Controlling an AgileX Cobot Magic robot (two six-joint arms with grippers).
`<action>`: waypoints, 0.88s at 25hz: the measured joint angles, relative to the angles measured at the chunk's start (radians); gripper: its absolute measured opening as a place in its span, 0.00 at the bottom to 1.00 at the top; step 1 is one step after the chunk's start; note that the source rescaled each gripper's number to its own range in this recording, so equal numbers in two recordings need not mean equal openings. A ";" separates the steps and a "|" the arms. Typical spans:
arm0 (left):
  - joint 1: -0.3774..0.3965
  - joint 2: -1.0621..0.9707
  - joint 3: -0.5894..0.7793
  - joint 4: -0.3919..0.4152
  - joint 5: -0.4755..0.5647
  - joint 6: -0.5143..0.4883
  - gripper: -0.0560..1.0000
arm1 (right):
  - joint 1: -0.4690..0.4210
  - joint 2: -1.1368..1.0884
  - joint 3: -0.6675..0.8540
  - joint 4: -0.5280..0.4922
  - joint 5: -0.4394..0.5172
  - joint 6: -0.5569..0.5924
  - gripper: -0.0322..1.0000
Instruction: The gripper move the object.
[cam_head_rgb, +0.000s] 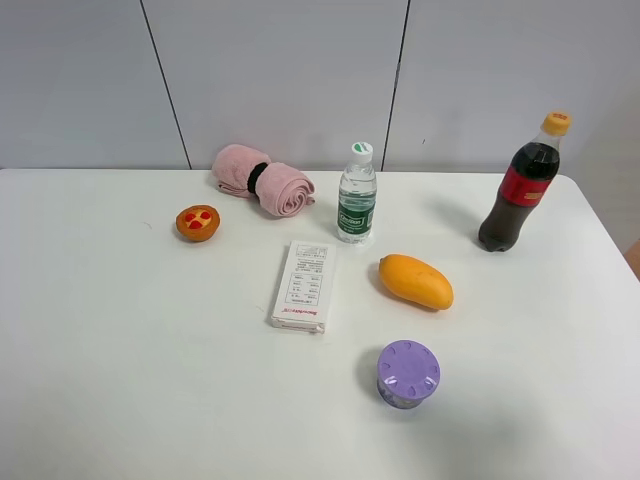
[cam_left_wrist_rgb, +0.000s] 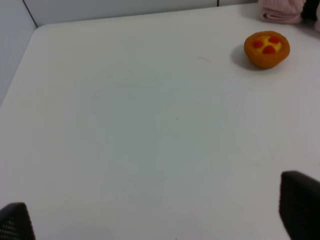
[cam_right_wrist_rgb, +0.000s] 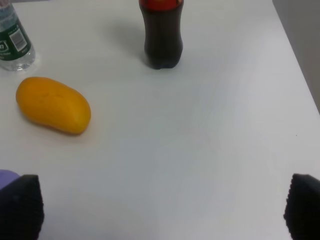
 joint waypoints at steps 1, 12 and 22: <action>0.000 0.000 0.000 0.000 0.000 0.000 1.00 | 0.000 0.000 0.000 0.000 0.000 0.001 0.89; 0.000 0.000 0.000 0.000 0.000 0.000 1.00 | 0.000 0.000 0.001 0.000 0.001 0.002 0.89; 0.000 0.000 0.000 0.000 0.000 0.000 1.00 | 0.000 0.000 0.001 -0.007 0.001 0.002 0.89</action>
